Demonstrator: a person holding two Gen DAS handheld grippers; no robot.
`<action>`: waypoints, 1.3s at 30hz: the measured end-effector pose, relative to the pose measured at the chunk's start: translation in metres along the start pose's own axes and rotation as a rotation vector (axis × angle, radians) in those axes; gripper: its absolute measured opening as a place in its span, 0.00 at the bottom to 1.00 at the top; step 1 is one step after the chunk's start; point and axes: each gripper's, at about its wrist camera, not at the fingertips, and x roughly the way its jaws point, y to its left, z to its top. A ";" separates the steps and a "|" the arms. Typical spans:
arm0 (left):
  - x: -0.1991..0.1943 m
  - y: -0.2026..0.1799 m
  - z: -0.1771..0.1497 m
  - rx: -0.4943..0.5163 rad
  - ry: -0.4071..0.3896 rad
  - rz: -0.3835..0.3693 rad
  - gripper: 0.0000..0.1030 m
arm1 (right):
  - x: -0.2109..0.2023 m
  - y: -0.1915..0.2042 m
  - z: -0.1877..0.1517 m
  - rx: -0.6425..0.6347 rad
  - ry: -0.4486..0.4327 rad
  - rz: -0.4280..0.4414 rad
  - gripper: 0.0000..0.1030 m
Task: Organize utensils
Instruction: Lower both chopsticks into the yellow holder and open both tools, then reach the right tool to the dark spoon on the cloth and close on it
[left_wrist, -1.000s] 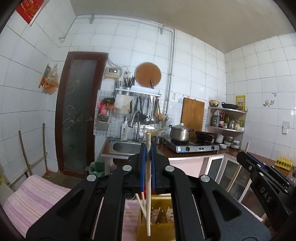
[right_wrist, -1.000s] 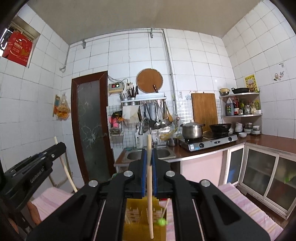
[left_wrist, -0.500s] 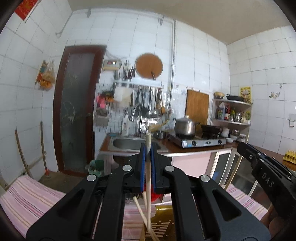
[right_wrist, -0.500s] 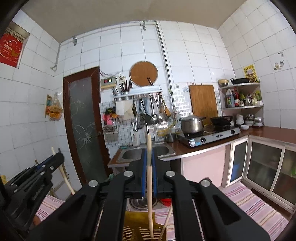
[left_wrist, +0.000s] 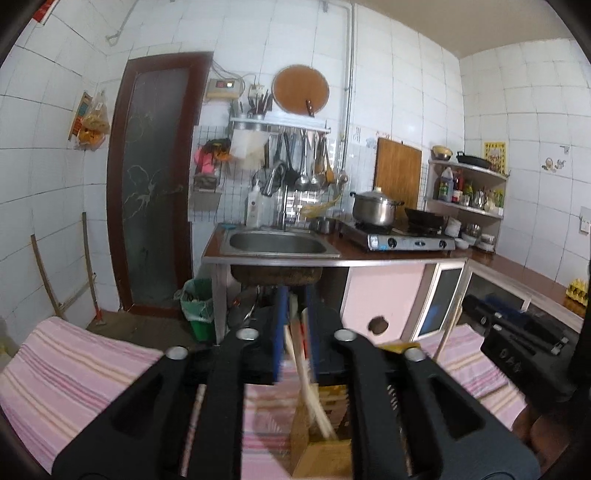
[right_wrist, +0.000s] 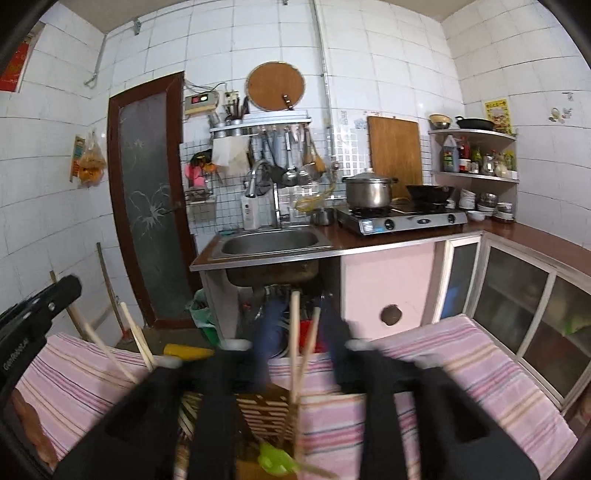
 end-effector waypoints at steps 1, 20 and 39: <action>-0.007 0.003 0.001 0.002 0.010 0.005 0.45 | -0.008 -0.003 0.001 0.007 -0.007 -0.006 0.58; -0.136 0.056 -0.082 0.031 0.140 0.142 0.95 | -0.125 -0.017 -0.090 -0.029 0.170 0.000 0.78; -0.089 0.097 -0.201 -0.058 0.522 0.192 0.95 | -0.101 0.001 -0.200 -0.129 0.467 0.029 0.78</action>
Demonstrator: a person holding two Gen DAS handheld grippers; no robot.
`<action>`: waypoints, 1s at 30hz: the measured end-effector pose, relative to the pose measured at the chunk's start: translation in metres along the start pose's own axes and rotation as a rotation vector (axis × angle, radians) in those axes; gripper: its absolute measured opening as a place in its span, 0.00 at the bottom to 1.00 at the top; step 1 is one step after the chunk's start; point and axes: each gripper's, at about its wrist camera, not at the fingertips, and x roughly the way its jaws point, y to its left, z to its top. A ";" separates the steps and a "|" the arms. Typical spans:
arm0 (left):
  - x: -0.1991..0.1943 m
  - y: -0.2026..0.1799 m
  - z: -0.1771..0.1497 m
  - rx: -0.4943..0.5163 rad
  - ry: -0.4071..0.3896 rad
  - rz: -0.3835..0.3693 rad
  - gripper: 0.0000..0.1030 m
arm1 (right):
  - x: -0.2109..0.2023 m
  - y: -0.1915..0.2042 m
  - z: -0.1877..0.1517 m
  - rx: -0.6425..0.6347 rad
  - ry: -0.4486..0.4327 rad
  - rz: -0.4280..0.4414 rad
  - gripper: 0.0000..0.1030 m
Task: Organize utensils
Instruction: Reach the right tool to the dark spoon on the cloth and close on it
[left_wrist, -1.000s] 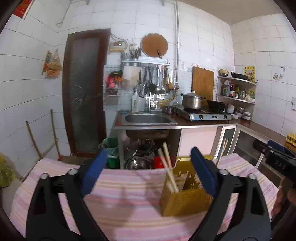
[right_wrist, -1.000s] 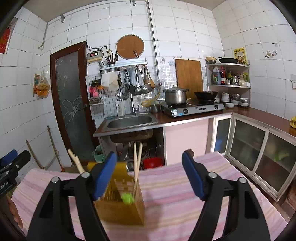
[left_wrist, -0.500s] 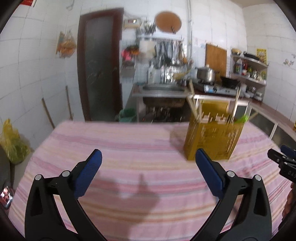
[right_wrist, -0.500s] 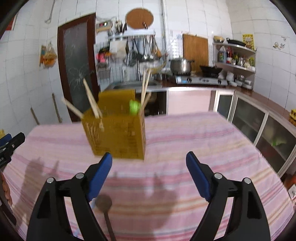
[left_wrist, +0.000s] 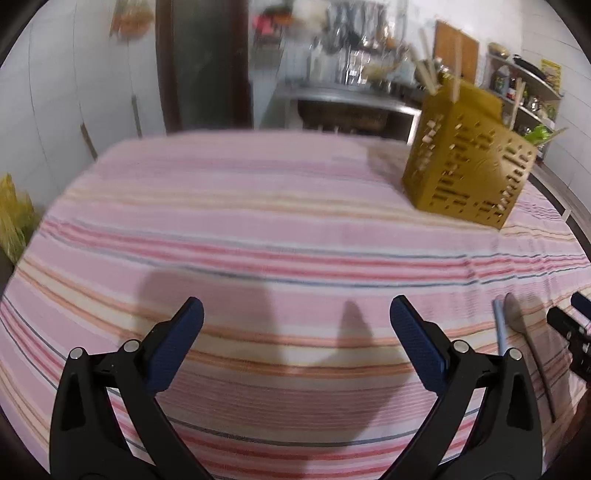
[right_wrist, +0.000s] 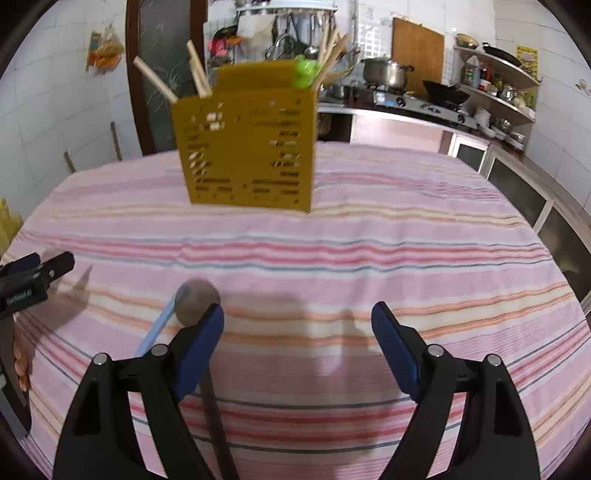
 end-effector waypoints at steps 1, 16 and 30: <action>0.003 0.002 -0.001 -0.009 0.014 0.002 0.95 | 0.002 0.003 -0.001 -0.010 0.010 0.003 0.78; 0.011 -0.009 -0.006 0.053 0.061 0.053 0.95 | 0.027 0.043 0.006 -0.122 0.140 0.061 0.75; -0.002 -0.027 -0.003 0.105 0.039 0.058 0.95 | 0.035 0.037 0.021 -0.073 0.131 0.124 0.34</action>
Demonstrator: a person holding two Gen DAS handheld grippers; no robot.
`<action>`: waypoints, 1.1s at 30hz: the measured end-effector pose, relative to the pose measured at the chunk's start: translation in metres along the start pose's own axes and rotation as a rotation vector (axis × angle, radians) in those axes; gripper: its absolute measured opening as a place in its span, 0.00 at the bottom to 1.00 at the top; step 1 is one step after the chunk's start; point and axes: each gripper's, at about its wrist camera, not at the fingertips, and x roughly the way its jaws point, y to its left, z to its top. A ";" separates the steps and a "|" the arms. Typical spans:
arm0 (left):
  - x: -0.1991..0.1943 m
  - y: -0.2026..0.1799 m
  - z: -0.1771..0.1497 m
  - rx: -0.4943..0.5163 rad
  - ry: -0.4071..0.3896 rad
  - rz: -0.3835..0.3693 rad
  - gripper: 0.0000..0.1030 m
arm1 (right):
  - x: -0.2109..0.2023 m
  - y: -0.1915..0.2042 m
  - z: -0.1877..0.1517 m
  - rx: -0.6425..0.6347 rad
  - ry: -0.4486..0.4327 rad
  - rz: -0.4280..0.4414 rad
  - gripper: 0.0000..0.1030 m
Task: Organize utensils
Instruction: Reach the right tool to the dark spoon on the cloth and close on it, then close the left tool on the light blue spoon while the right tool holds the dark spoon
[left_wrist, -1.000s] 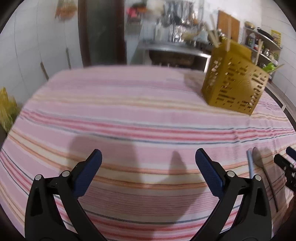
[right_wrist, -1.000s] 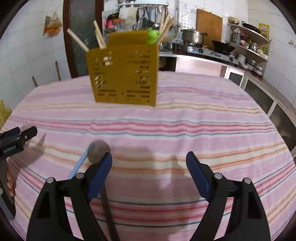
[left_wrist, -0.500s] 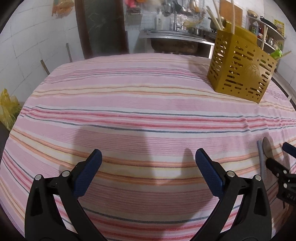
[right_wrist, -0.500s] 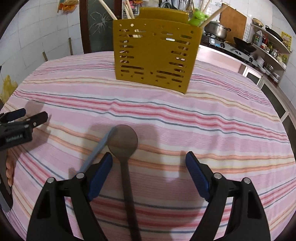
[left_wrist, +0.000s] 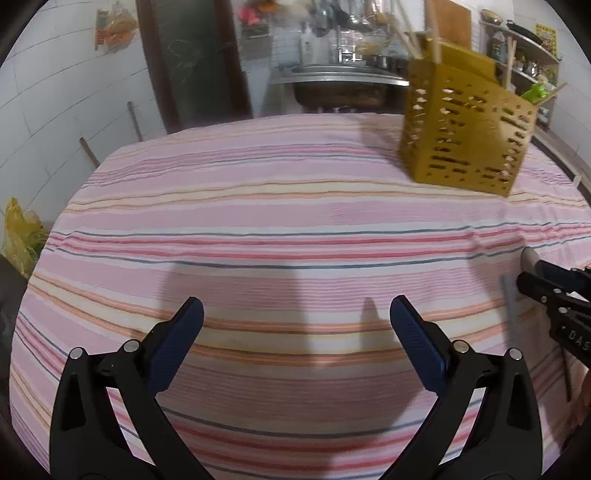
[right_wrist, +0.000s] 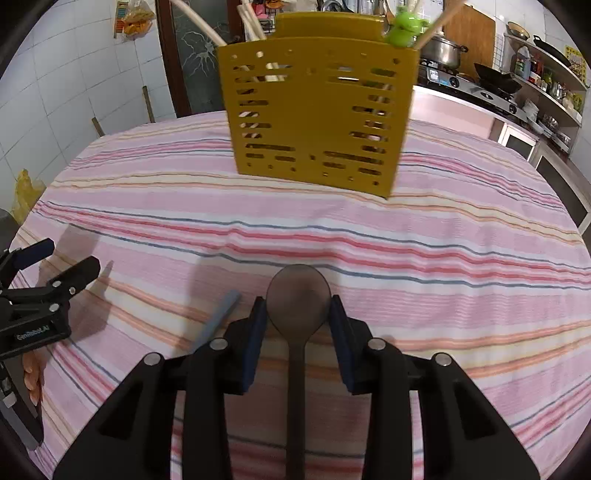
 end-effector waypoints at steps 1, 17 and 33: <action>-0.003 -0.004 0.001 -0.008 -0.004 -0.019 0.95 | -0.005 -0.006 0.000 0.011 -0.007 -0.016 0.34; -0.010 -0.119 0.001 0.082 0.087 -0.179 0.69 | -0.026 -0.100 -0.026 0.201 -0.042 -0.089 0.34; 0.006 -0.146 0.007 0.140 0.124 -0.159 0.06 | -0.030 -0.090 -0.023 0.160 -0.069 -0.080 0.34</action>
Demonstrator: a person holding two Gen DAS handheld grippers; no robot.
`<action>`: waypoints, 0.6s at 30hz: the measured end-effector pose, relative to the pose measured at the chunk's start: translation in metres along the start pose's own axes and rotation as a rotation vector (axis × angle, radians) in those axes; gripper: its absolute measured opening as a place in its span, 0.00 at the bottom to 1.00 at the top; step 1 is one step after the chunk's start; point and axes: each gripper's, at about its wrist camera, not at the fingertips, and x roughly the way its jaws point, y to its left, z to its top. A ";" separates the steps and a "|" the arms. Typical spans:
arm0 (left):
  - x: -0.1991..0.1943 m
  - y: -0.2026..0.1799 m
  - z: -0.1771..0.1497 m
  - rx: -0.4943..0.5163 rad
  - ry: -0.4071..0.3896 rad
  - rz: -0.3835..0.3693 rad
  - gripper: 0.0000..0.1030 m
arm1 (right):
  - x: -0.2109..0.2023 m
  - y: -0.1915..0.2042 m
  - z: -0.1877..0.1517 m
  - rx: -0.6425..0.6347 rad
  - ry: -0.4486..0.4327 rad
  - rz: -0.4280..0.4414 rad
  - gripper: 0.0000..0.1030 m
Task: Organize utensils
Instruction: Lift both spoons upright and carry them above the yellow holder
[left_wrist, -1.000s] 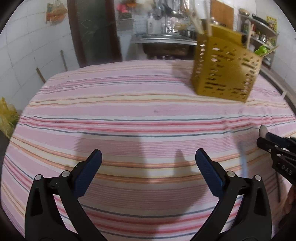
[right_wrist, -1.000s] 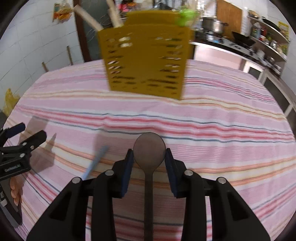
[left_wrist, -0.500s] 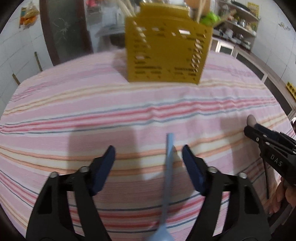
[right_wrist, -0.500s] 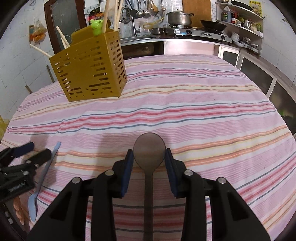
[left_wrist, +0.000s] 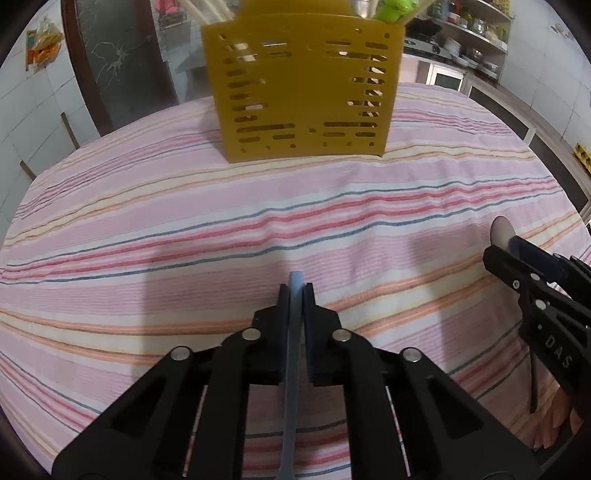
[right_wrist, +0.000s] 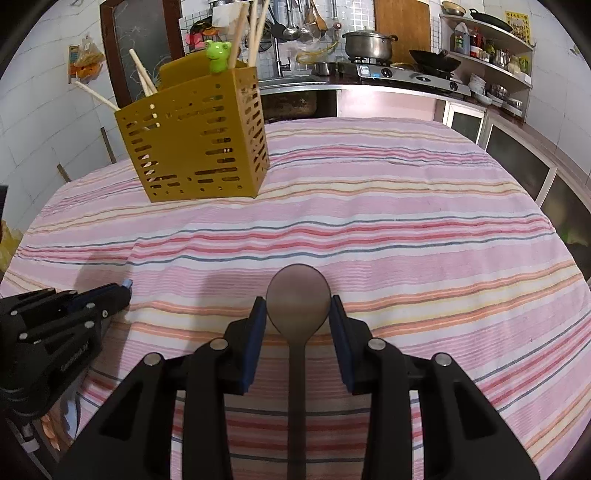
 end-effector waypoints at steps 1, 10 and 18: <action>-0.001 0.002 0.000 -0.001 -0.002 -0.002 0.06 | -0.001 0.002 0.000 -0.005 -0.001 0.002 0.34; -0.030 0.043 -0.001 -0.109 -0.114 0.009 0.06 | -0.021 0.019 0.005 -0.020 -0.055 0.024 0.34; -0.071 0.075 -0.004 -0.171 -0.243 0.035 0.06 | -0.047 0.035 0.012 0.000 -0.162 0.046 0.34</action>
